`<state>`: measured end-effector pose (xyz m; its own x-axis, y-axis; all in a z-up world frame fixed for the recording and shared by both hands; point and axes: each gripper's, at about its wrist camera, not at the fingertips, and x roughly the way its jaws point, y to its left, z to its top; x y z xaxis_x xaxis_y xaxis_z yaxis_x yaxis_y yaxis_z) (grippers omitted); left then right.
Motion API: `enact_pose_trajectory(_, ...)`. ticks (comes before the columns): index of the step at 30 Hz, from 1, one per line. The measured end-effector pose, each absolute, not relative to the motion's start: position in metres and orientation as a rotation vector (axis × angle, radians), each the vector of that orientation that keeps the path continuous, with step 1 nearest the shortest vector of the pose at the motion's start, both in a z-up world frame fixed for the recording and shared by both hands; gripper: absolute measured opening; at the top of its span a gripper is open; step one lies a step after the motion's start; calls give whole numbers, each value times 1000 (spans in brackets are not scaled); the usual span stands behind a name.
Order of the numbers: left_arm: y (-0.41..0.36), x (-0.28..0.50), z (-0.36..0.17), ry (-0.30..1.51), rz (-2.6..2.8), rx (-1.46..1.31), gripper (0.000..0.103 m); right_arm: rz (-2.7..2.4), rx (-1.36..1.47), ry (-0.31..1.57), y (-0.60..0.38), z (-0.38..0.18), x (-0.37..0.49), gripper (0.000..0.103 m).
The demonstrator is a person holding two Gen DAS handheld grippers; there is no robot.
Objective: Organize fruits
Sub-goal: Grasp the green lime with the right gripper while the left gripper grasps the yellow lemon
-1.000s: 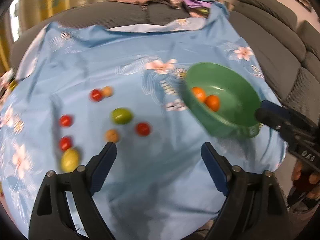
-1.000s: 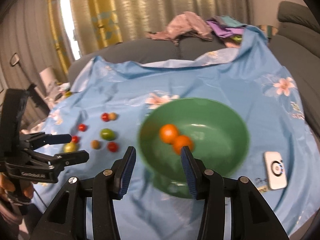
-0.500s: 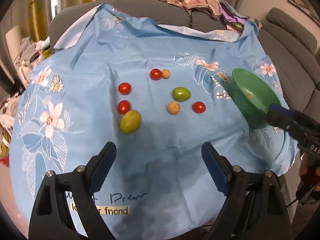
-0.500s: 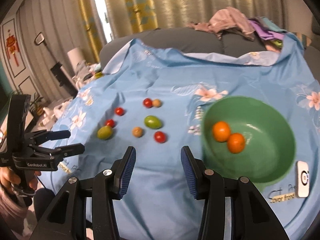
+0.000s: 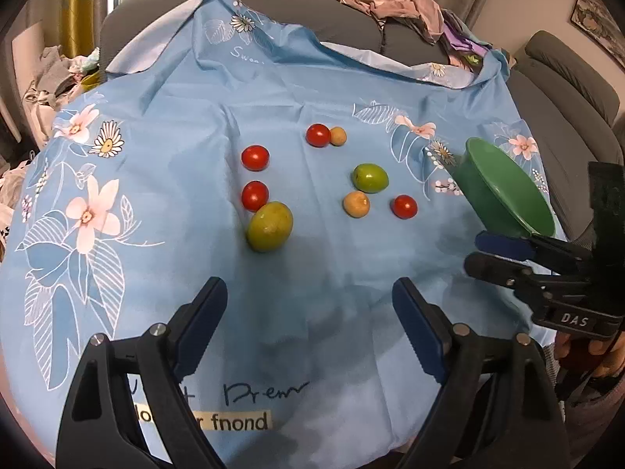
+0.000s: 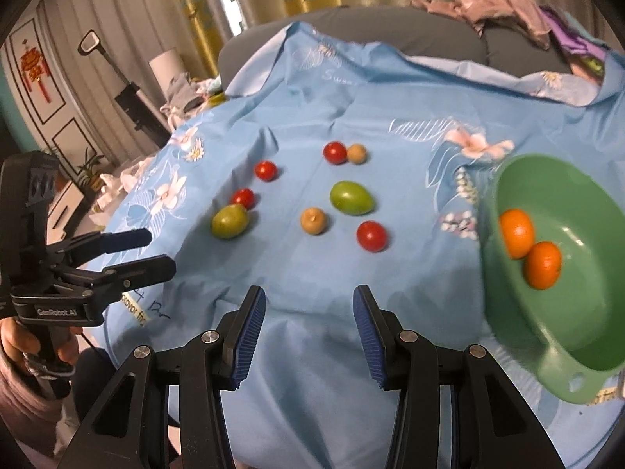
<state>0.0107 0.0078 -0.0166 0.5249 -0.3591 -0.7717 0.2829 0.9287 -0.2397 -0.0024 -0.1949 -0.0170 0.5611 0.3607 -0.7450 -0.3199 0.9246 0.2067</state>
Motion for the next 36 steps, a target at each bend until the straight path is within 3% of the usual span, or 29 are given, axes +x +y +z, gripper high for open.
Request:
enact_pose_trajectory(7, 6, 23, -22, 942, -406, -69, 84, 409, 61, 925, -191, -28, 13, 47)
enact_pose_trajectory(9, 3, 29, -26, 947, -402, -46, 79, 408, 58, 925, -190, -29, 17, 47)
enact_pose_trajectory(15, -5, 50, -35, 943, -389, 16, 76, 402, 58, 921, -189, -30, 30, 47)
enact_pose_trajectory(18, -10, 62, -44, 957, -354, 80, 68, 391, 52, 908, -189, -28, 42, 47)
enact_pose_trajectory(23, -19, 72, -47, 938, -331, 164, 65, 360, 61, 892, -192, -27, 67, 47)
enact_pose_trajectory(26, -22, 76, -52, 965, -346, 183, 51, 336, 48, 900, -190, -31, 85, 47)
enact_pose_trajectory(32, -20, 81, -62, 983, -338, 189, 49, 321, 30, 935, -185, -44, 115, 47)
enact_pose_trajectory(36, -20, 86, -68, 1020, -348, 164, 36, 320, 12, 968, -181, -55, 129, 47)
